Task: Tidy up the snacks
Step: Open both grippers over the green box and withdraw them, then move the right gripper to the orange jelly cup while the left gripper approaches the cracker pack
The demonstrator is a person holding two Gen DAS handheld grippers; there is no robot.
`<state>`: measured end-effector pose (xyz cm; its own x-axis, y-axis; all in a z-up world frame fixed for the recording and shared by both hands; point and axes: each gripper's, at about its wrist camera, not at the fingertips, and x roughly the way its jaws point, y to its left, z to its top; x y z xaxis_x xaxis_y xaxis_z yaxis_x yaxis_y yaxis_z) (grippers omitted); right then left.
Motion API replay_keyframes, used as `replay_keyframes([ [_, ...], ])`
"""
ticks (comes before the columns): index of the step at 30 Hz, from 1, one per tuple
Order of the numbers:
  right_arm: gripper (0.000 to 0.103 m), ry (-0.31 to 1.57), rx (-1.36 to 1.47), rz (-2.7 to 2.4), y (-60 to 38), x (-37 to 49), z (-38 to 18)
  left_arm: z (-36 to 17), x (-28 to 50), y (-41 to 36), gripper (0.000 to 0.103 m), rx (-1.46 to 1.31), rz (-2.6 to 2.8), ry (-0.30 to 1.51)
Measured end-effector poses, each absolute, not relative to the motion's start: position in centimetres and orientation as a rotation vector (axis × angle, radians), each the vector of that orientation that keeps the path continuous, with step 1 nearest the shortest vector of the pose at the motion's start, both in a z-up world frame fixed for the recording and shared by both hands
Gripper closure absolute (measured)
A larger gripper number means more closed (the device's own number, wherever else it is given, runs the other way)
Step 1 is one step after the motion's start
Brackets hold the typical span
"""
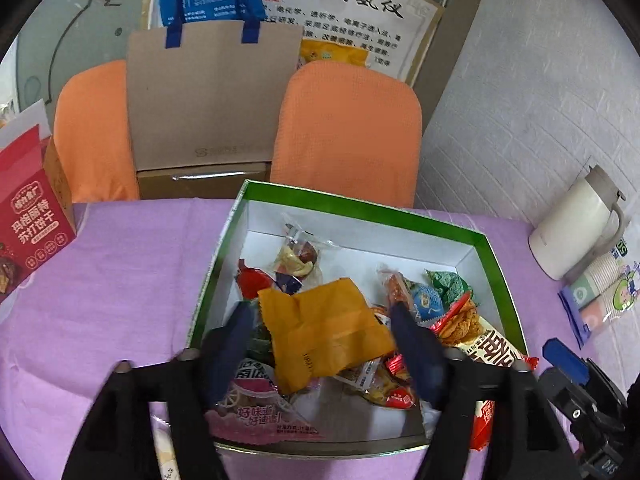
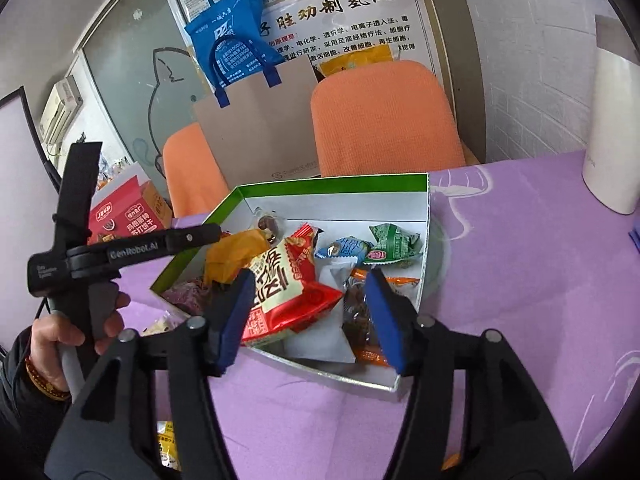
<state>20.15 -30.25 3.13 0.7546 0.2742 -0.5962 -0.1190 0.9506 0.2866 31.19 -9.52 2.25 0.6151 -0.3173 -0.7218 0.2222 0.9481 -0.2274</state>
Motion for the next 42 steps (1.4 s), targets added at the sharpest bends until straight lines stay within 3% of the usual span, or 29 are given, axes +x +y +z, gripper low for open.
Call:
replay_keyframes([
  [4, 0.045, 0.75, 0.193, 0.226, -28.6, 19.8, 2.2, 3.5, 30.0, -8.2, 0.012, -0.163, -0.297, 0.803],
  [6, 0.06, 0.789, 0.182, 0.246, -27.6, 19.9, 1.5, 3.8, 29.7, -7.7, 0.012, -0.171, -0.293, 0.806],
  [7, 0.077, 0.799, 0.181, 0.265, -27.1, 20.1, 1.2, 3.9, 29.5, -7.5, 0.012, -0.172, -0.292, 0.805],
  [8, 0.083, 0.802, 0.178, 0.276, -26.6, 20.5, 1.1, 4.0, 29.1, -7.2, 0.012, -0.171, -0.289, 0.802],
  [11, 0.089, 0.781, 0.145, 0.258, -25.5, 22.2, 1.3, 4.2, 28.5, -6.7, 0.012, -0.149, -0.283, 0.796],
  [18, 0.09, 0.812, 0.137, 0.211, -24.5, 28.4, 0.0, 4.9, 26.4, -5.6, 0.011, -0.022, -0.252, 0.754],
  [21, 0.072, 0.788, 0.137, 0.236, -24.4, 27.2, 0.0, 5.0, 25.7, -5.0, 0.009, 0.019, -0.235, 0.748],
  [23, 0.043, 0.736, 0.121, 0.24, -24.6, 25.0, 0.8, 5.1, 25.0, -4.8, 0.0, 0.031, -0.233, 0.744],
  [27, 0.033, 0.674, 0.102, 0.253, -25.1, 21.0, 2.6, 5.5, 23.4, -4.9, 0.0, 0.013, -0.253, 0.742],
  [29, 0.019, 0.643, 0.13, 0.254, -25.9, 18.5, 3.7, 5.8, 22.1, -5.3, 0.0, 0.017, -0.278, 0.734],
  [33, 0.013, 0.636, 0.156, 0.287, -27.6, 14.2, 4.7, 6.5, 18.5, -5.5, 0.0, 0.047, -0.316, 0.717],
  [35, 0.002, 0.638, 0.141, 0.293, -28.7, 12.2, 5.0, 6.6, 16.5, -5.0, 0.0, 0.05, -0.333, 0.719],
  [42, 0.001, 0.628, -0.009, 0.245, -32.4, 7.0, 3.0, 4.8, 10.1, -0.4, 0.0, -0.019, -0.32, 0.766],
])
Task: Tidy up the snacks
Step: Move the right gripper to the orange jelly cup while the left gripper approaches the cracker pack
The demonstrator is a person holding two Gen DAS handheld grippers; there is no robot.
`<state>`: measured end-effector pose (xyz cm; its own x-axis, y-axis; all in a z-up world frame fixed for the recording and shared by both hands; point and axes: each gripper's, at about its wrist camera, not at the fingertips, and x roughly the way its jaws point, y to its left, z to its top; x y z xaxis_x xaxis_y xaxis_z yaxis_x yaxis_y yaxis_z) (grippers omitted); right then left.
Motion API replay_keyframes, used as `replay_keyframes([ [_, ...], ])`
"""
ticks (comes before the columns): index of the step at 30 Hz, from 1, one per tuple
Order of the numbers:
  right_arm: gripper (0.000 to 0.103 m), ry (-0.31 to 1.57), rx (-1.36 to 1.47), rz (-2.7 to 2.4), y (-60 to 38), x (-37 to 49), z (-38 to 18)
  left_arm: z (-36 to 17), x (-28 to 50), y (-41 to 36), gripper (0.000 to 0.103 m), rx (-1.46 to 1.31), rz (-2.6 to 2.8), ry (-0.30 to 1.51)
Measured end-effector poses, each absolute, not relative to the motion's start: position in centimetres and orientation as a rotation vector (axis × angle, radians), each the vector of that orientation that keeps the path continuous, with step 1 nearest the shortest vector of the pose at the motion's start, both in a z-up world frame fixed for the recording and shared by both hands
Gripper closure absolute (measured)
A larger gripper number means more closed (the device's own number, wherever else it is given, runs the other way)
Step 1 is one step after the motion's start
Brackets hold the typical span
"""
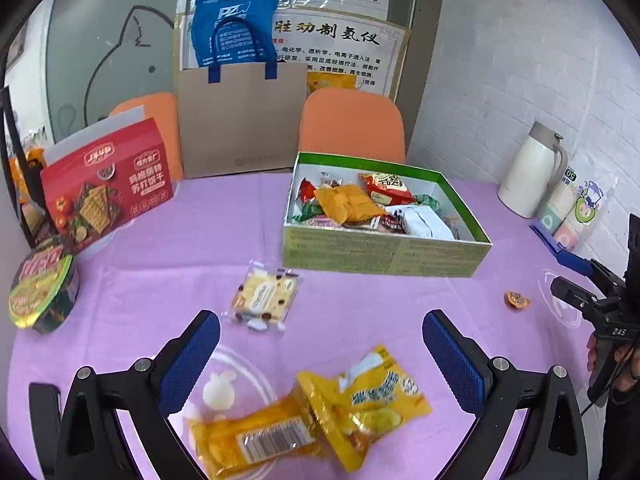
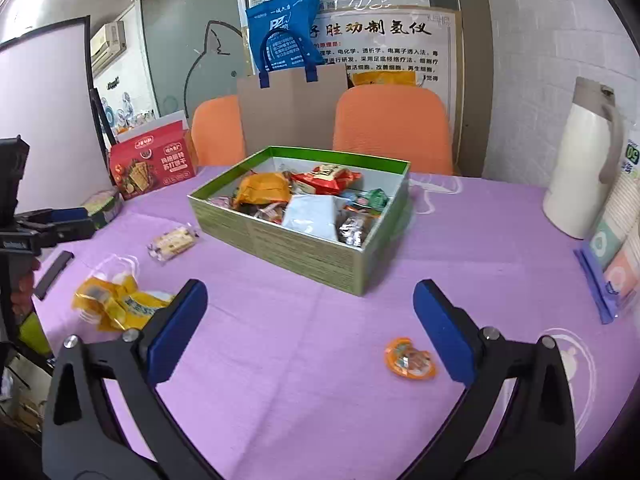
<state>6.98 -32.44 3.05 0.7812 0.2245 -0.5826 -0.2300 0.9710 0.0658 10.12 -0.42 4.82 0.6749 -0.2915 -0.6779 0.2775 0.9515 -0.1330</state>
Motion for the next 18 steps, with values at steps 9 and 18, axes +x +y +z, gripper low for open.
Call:
replay_keyframes([
  [9, 0.001, 0.855, -0.008, 0.093, -35.5, 9.4, -3.3, 2.4, 7.6, 4.3, 0.0, -0.119, -0.226, 0.828],
  [18, 0.04, 0.952, 0.067, 0.176, -32.8, 9.8, -4.9, 2.1, 7.7, 5.0, 0.0, -0.104, -0.192, 0.825],
])
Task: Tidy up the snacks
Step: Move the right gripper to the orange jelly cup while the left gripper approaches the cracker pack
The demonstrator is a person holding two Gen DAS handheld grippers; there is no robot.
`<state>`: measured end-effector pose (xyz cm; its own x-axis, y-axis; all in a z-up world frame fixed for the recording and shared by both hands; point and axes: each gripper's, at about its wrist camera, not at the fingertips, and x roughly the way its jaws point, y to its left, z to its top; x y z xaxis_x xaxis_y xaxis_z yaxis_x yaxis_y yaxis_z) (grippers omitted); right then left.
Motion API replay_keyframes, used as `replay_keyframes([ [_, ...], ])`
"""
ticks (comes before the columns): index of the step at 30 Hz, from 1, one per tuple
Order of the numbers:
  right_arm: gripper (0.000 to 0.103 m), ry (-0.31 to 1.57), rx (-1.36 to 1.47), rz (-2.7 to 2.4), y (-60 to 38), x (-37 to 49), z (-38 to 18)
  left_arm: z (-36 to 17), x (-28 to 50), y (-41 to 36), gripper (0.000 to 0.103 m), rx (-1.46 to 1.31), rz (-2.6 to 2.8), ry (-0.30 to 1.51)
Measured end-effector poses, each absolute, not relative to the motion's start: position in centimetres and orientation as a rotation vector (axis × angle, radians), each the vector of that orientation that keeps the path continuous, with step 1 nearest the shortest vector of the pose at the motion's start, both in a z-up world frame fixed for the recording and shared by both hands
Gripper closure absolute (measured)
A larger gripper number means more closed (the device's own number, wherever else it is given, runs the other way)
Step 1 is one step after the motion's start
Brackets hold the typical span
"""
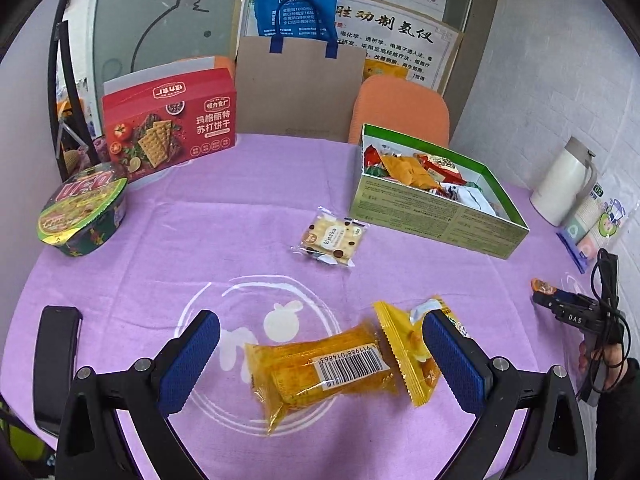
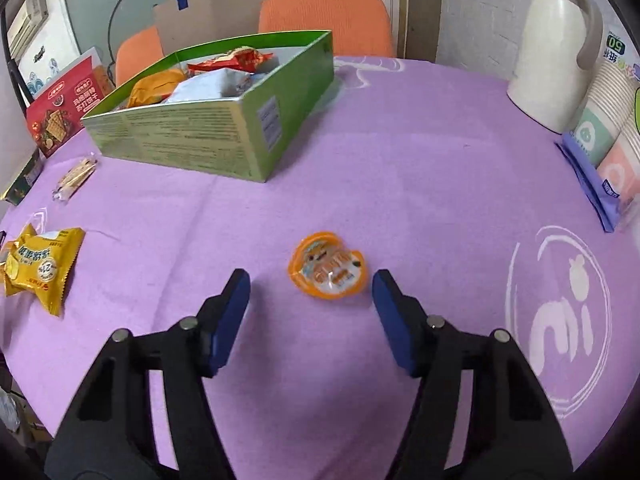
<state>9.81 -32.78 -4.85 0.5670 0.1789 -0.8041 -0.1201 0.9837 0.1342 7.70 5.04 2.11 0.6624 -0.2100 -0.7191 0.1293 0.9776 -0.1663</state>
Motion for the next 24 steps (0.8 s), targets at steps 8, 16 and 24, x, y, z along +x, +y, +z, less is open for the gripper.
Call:
replay_keyframes([
  [8, 0.041, 0.897, 0.048, 0.309, -28.9, 6.8, -3.7, 2.6, 10.5, 4.3, 0.0, -0.045, -0.214, 0.814],
  [16, 0.041, 0.853, 0.069, 0.08, -30.6, 7.3, -3.7, 1.8, 15.6, 3.3, 0.0, 0.016, -0.25, 0.857],
  [24, 0.041, 0.871, 0.214, -0.034, -32.4, 9.3, -4.8, -2.2, 21.5, 0.0, 0.0, 0.174, -0.231, 0.951],
])
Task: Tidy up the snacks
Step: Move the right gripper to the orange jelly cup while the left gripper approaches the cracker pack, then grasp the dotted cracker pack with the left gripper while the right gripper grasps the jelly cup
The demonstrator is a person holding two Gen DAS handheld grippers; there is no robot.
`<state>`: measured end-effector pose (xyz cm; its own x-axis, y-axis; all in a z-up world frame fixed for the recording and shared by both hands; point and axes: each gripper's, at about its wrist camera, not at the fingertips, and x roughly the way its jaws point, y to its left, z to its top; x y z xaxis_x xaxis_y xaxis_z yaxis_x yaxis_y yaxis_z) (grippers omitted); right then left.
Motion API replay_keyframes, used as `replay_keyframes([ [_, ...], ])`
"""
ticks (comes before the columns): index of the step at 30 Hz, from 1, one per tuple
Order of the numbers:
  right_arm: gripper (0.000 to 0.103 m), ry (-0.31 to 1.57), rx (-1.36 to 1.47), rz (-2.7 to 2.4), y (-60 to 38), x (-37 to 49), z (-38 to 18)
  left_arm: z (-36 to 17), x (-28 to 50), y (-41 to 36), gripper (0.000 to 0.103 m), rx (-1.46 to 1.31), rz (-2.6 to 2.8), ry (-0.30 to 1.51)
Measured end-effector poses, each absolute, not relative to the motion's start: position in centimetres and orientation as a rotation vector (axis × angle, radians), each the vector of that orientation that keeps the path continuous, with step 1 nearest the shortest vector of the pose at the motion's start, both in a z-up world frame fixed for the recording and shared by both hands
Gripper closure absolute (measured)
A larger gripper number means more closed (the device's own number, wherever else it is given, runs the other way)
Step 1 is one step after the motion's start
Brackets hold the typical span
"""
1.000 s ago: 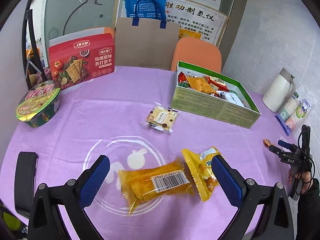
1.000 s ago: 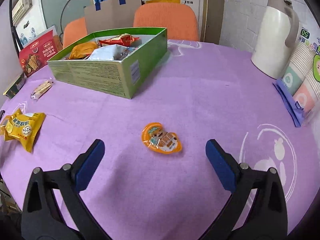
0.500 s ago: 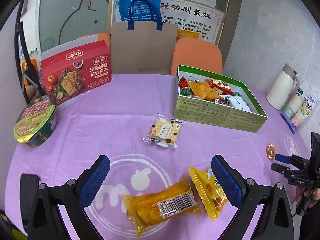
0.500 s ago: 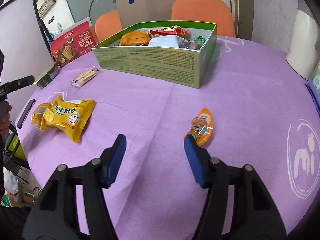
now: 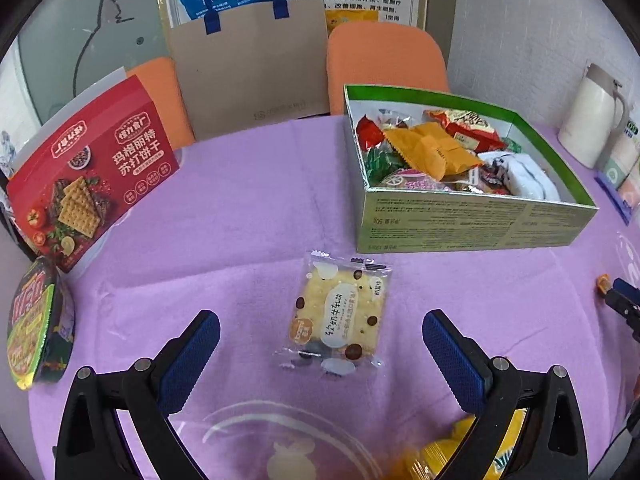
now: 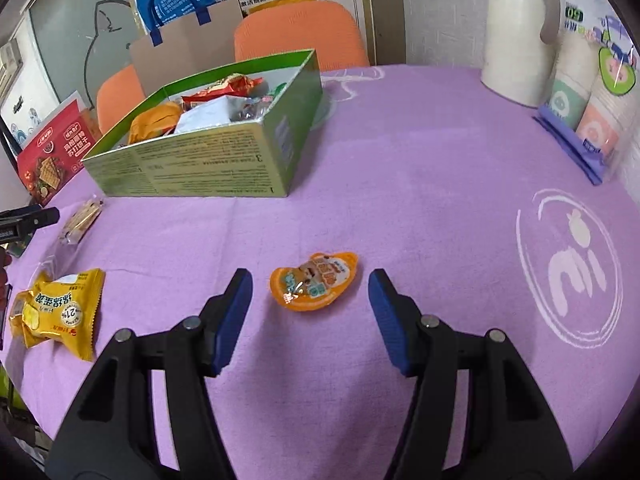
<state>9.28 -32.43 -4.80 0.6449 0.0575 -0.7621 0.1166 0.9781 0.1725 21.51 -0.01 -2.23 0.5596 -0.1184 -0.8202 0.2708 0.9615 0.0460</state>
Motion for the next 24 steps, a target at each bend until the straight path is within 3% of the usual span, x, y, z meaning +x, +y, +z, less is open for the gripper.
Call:
replay_keyframes([
  [7, 0.042, 0.858, 0.196, 0.014, -32.1, 9.4, -4.8, -4.6, 23.6, -0.2, 0.0, 0.17, -0.231, 1.018],
  [11, 0.055, 0.863, 0.196, 0.024, -31.8, 9.6, -4.9, -5.0, 24.2, -0.6, 0.006, 0.194, -0.26, 1.042],
  [13, 0.055, 0.863, 0.199, 0.019, -31.8, 9.7, -4.9, -5.4, 24.6, -0.7, 0.014, 0.188, -0.28, 1.075],
  [21, 0.055, 0.875, 0.229, 0.002, -31.9, 10.7, -4.9, -6.4, 25.8, -0.3, 0.013, 0.162, -0.264, 1.123],
  [22, 0.057, 0.878, 0.231, -0.002, -31.9, 10.8, -5.0, -6.4, 25.9, -0.3, 0.013, 0.164, -0.265, 1.123],
  [23, 0.065, 0.874, 0.227, -0.012, -32.0, 10.7, -5.0, -6.4, 25.9, -0.3, 0.015, 0.164, -0.265, 1.122],
  [24, 0.073, 0.877, 0.228, -0.011, -32.0, 10.7, -5.1, -6.3, 25.8, -0.3, 0.022, 0.162, -0.265, 1.115],
])
